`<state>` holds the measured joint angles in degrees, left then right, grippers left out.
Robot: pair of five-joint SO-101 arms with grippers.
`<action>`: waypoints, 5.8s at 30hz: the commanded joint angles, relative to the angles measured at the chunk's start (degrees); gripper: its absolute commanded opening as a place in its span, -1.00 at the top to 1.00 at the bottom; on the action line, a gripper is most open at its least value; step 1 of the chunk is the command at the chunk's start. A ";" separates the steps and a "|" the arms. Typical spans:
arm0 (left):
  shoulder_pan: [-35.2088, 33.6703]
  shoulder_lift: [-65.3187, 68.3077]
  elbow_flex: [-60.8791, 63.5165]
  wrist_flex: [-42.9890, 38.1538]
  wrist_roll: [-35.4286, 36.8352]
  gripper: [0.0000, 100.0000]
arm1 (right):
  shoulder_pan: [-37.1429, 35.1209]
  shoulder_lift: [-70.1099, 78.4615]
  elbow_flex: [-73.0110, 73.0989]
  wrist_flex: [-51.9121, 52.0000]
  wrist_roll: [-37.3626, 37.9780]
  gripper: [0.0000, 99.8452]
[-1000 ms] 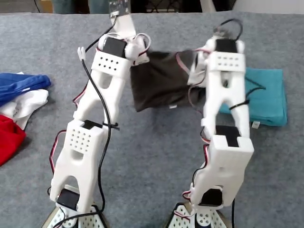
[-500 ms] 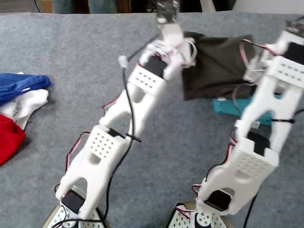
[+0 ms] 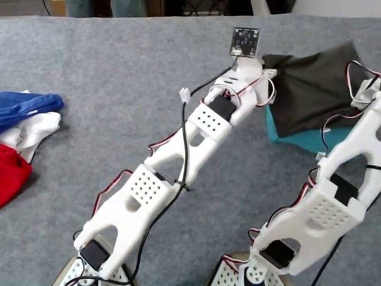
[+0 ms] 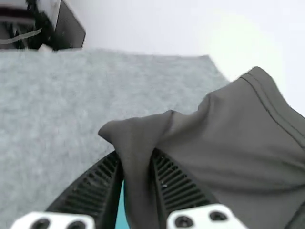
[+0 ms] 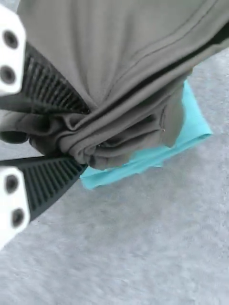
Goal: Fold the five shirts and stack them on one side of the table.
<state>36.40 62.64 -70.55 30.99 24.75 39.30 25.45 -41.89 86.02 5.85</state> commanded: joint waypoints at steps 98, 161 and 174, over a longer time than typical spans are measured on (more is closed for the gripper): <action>-93.85 -24.35 -24.13 70.07 -25.85 0.94 | -35.60 -27.38 42.15 11.08 -7.12 0.97; -70.55 -134.95 147.82 26.29 -50.99 0.92 | -77.63 -35.38 69.67 -16.97 3.60 0.45; -70.64 -135.12 144.40 26.29 -40.62 0.70 | -74.29 -18.68 66.42 -18.99 1.32 0.91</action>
<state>-33.67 -71.78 77.76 58.15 -16.40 -37.10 7.69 27.47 66.95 8.84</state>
